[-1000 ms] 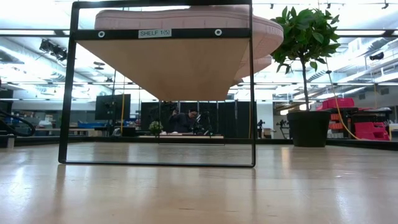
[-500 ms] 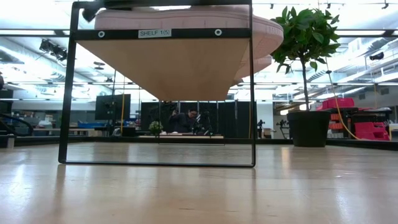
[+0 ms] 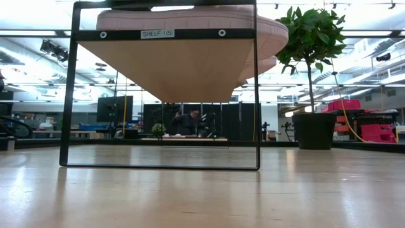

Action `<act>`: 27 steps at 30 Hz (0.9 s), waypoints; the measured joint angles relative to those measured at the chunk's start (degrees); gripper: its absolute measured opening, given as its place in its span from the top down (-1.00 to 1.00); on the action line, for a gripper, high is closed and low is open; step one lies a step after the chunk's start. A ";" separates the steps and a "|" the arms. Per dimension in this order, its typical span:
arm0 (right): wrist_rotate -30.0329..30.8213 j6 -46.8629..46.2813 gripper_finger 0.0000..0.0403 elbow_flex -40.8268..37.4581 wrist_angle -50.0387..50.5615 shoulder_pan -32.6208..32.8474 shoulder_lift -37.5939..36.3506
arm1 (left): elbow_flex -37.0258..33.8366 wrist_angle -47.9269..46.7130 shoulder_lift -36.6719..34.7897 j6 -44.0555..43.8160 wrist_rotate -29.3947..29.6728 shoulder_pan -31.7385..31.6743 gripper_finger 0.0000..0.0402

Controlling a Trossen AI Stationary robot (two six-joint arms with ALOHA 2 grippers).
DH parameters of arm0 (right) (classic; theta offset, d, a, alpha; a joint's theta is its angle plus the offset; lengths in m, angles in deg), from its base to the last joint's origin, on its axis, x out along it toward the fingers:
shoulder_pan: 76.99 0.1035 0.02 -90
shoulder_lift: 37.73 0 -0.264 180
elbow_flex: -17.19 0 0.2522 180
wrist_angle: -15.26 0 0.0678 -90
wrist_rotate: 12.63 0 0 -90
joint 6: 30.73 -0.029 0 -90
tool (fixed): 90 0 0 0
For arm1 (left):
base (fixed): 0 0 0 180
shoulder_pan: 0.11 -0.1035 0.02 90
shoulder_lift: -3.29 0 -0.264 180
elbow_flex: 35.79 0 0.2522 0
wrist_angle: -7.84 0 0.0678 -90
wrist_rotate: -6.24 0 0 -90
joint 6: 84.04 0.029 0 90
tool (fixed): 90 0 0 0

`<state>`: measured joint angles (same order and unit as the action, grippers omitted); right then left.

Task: Pick and place slides into the shelf
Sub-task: Put the gray slides on top of the shelf

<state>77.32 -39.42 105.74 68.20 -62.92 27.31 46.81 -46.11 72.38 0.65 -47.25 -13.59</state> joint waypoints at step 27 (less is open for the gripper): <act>0.00 -1.48 -0.19 0.00 0.74 0.00 -0.02 | -0.02 1.01 1.04 4.42 -3.54 5.65 0.74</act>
<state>77.32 -40.91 105.74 68.94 -62.92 27.28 46.79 -45.10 73.42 5.07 -50.79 -7.94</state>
